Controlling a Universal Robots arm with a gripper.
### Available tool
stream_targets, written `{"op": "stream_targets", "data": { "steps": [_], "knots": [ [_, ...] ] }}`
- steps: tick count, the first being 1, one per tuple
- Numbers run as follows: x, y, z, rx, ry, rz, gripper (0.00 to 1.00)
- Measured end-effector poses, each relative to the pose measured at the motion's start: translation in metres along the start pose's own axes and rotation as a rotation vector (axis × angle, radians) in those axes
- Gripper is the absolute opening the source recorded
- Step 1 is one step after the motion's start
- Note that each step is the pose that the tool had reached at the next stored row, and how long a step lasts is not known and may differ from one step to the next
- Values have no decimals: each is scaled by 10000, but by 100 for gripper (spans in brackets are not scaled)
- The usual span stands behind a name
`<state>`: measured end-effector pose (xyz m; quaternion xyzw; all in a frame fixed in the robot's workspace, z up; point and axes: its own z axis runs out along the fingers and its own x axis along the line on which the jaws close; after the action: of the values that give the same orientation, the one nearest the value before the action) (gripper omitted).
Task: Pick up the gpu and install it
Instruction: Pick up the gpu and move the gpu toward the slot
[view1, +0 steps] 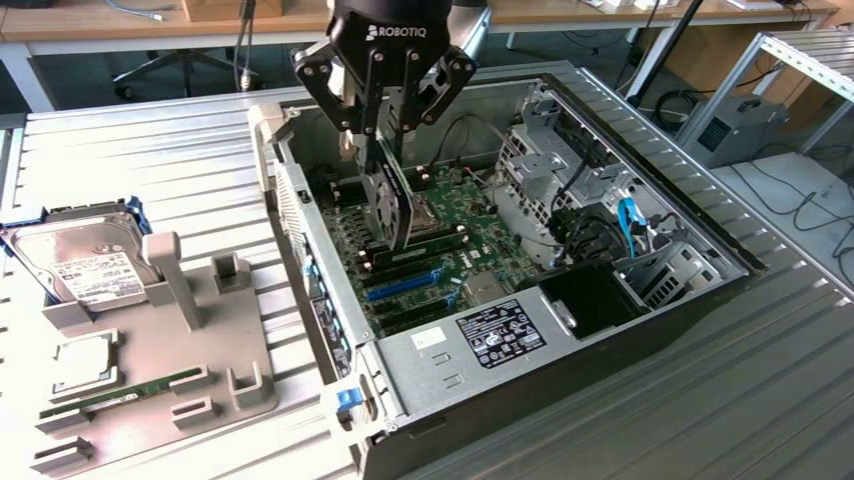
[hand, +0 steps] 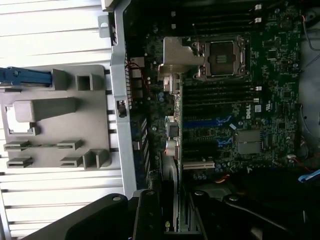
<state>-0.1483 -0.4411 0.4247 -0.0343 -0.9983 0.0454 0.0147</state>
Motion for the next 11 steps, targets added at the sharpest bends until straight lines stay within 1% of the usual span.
{"op": "stream_targets", "data": {
  "steps": [7,11],
  "knots": [
    [-53,4,4,38,-2,1,26],
    [-70,6,15,45,-4,2,26]
  ]
}}
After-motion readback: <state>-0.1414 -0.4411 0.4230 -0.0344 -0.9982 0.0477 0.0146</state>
